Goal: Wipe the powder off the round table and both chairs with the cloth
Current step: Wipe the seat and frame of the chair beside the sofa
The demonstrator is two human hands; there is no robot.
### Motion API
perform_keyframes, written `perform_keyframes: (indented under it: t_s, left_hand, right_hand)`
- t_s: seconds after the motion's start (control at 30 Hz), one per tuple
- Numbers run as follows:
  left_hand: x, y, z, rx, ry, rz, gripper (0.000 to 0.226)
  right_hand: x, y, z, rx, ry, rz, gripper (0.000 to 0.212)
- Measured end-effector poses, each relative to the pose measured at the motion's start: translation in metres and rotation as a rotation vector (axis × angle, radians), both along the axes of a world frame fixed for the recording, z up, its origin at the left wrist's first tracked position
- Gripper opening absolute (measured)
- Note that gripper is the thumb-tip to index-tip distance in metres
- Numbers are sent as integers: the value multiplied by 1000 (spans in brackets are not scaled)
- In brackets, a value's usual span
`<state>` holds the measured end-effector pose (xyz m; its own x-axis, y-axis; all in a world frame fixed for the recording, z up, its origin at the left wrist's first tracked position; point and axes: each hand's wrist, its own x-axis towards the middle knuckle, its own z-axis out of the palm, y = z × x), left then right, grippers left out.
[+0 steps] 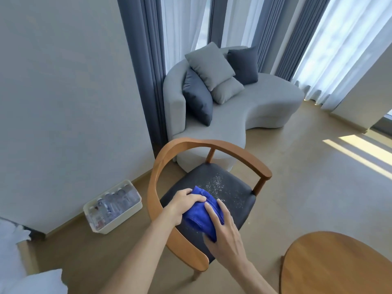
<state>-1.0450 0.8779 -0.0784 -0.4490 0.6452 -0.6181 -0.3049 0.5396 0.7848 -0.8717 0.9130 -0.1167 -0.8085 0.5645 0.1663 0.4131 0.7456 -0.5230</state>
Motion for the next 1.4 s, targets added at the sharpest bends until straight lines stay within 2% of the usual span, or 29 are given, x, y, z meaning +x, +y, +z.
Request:
perform_keyframes:
  t_s: [0.17,0.3,0.37,0.53,0.67,0.83,1.2,1.4]
  left_hand:
    - [-36,28,-4,-45,9,-76,18]
    - [-62,59,-15,-149,240,-249,24]
    - [-70,74,-27,-182,299,-306,26]
    - [-85,101,-70,-243,402,-288,16]
    - [-104,99,-111,-497,710,-515,50]
    - [-114,104,-158,-711,785,-709,60]
    - [-146,152,-277,-705,773,-901,59]
    - [-152,191,-331,-592,849,-972,58]
  right_hand:
    - [-36,14,-4,1,-60,-79,98]
    - [-46,41,-13,77,-160,-47,99]
    - [-49,61,-21,78,-216,-53,98]
    - [-58,116,-56,-138,-325,-72,74]
    - [-59,157,-89,-342,-374,-185,70]
    - [-45,193,-131,-437,-435,-244,79]
    - [-60,237,-247,-479,-556,-322,78]
    - [-63,310,-292,-285,-599,-368,84]
